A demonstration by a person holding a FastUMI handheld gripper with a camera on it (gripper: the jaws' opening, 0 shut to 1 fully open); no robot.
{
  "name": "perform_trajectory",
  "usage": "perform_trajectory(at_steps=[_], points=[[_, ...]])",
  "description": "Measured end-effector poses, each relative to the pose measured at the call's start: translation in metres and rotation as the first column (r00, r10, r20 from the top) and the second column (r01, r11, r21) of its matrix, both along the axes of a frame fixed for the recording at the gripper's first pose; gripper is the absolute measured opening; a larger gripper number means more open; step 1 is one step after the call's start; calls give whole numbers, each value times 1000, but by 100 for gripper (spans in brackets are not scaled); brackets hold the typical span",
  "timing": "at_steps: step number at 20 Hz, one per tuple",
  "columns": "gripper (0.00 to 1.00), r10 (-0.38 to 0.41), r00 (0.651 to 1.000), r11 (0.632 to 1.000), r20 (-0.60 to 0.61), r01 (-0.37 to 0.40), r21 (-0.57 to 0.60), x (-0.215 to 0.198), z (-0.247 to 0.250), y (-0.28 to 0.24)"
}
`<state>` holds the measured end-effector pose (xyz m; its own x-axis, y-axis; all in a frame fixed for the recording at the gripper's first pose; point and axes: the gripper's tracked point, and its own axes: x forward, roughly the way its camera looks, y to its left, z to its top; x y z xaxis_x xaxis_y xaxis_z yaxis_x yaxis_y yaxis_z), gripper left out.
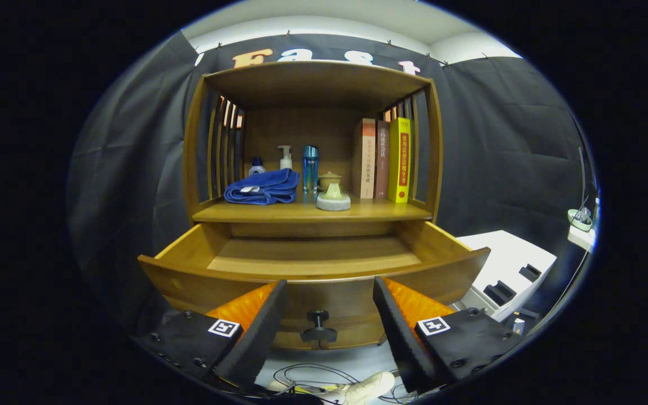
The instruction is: Pull open the drawer, take out the items inside it, and place them on the countertop above the cabinet.
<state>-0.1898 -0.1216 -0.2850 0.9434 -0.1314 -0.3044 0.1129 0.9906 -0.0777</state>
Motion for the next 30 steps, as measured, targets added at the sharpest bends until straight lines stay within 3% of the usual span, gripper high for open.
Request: perform_trajectory(at_steps=[6,12,30], points=[[98,21,998,1000,-55,-22,-11,13,-40,9],[95,40,999,998,-29,-41,-43,19,-40,19],[95,7,1000,1000,-26,-8,-30,127,-57,15]])
